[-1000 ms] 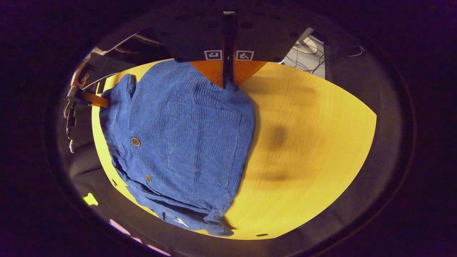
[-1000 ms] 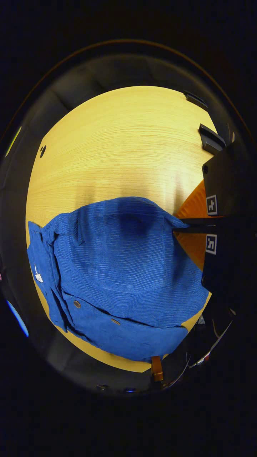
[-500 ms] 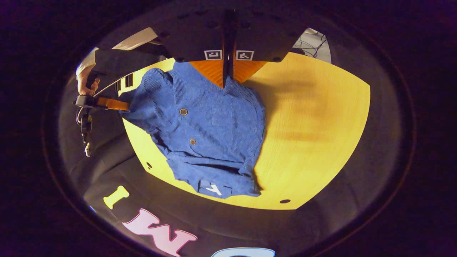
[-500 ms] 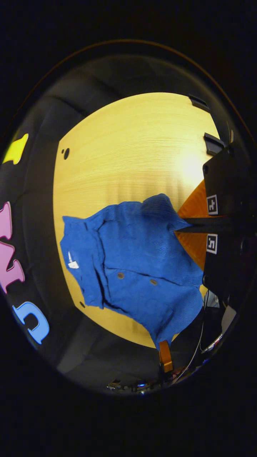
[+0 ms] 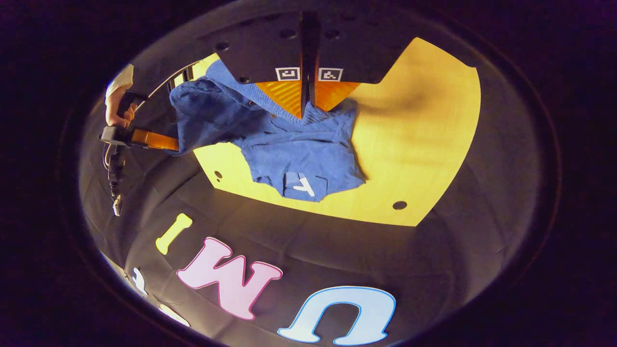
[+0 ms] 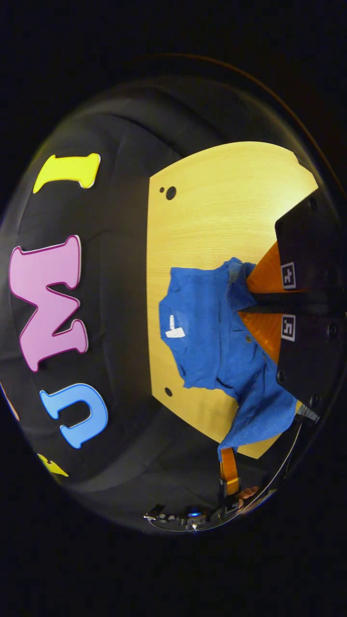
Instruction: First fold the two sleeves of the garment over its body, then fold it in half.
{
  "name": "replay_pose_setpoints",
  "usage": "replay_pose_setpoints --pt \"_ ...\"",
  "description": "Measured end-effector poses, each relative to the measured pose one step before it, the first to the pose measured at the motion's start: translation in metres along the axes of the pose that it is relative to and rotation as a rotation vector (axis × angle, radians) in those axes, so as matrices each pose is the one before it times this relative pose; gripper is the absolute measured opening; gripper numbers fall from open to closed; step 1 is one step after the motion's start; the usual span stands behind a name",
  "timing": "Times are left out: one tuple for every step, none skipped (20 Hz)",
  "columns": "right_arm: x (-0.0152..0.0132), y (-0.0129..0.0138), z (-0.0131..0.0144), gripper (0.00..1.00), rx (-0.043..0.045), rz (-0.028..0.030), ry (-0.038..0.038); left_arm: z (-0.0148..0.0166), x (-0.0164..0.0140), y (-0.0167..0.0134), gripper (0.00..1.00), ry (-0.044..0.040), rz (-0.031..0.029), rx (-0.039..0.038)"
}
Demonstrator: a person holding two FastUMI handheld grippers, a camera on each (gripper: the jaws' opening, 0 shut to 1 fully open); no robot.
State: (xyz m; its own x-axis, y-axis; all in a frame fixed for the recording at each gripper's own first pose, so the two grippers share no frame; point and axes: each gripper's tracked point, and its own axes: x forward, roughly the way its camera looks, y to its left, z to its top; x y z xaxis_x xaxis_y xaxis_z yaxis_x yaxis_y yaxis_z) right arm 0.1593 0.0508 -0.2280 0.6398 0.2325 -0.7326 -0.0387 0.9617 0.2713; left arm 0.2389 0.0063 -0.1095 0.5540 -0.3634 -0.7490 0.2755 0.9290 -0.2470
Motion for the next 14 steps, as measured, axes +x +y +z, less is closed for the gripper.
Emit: replay_pose_setpoints --pt "0.00647 0.00210 0.01822 0.04 0.00568 0.00206 -0.01837 0.02003 0.00474 0.00673 0.00 -0.02234 0.01607 -0.00735" --pt "0.01262 -0.00011 0.01682 0.04 -0.00178 0.00096 -0.01273 0.01734 0.00456 0.00145 0.00 -0.00885 0.00075 -0.01829" --pt "0.01559 -0.00417 0.01619 0.05 -0.00476 -0.00929 -0.00677 0.01684 0.00586 0.00059 0.00 -0.00359 -0.00282 -0.01822" --pt "0.01861 -0.00496 0.01251 0.05 -0.00219 -0.00424 0.00599 0.01872 0.00818 0.00308 0.00 -0.01061 0.01031 -0.01655" --pt "0.02092 -0.00567 0.01189 0.04 0.01451 -0.00581 0.01390 0.01579 0.01418 0.00668 0.00 -0.00151 0.02838 -0.00571" --pt "0.01941 -0.00293 0.01117 0.04 0.02520 0.00891 0.01202 0.01267 0.01380 0.00333 0.00 0.00686 0.03339 -0.00309" --pt "0.02791 -0.00737 0.00965 0.04 0.01954 -0.00724 0.00961 0.01258 0.01807 0.00703 0.00 0.01162 0.02783 -0.00154" --pt "0.02625 -0.01148 0.00660 0.04 0.01495 -0.01180 0.01596 0.01254 0.02006 0.00640 0.00 0.02491 0.01728 -0.01013" --pt "0.02811 -0.00972 0.00320 0.04 0.02623 -0.00583 0.02571 0.00901 0.02219 0.00292 0.00 0.02555 0.01492 -0.01979" --pt "0.02883 -0.00709 -0.00443 0.04 0.03982 -0.00182 0.04599 0.00826 0.02313 0.00294 0.00 0.02489 0.01095 -0.02542" --pt "0.02624 -0.00724 -0.00380 0.04 0.05258 0.00516 0.04272 0.00625 0.02364 0.00076 0.00 0.02130 0.00574 -0.03360" --pt "0.02685 -0.01026 -0.00012 0.04 0.03097 -0.00152 0.01594 0.00647 0.02225 0.00109 0.00 0.01213 0.00179 -0.03993" --pt "0.02464 -0.01139 -0.00367 0.04 0.02390 -0.01153 0.01843 0.00504 0.01996 0.00337 0.00 0.01513 0.00374 -0.04845" --pt "0.01639 -0.00286 -0.00414 0.04 0.02301 0.01307 0.01853 0.00250 0.01800 0.00341 0.00 0.00855 0.00016 -0.04439"
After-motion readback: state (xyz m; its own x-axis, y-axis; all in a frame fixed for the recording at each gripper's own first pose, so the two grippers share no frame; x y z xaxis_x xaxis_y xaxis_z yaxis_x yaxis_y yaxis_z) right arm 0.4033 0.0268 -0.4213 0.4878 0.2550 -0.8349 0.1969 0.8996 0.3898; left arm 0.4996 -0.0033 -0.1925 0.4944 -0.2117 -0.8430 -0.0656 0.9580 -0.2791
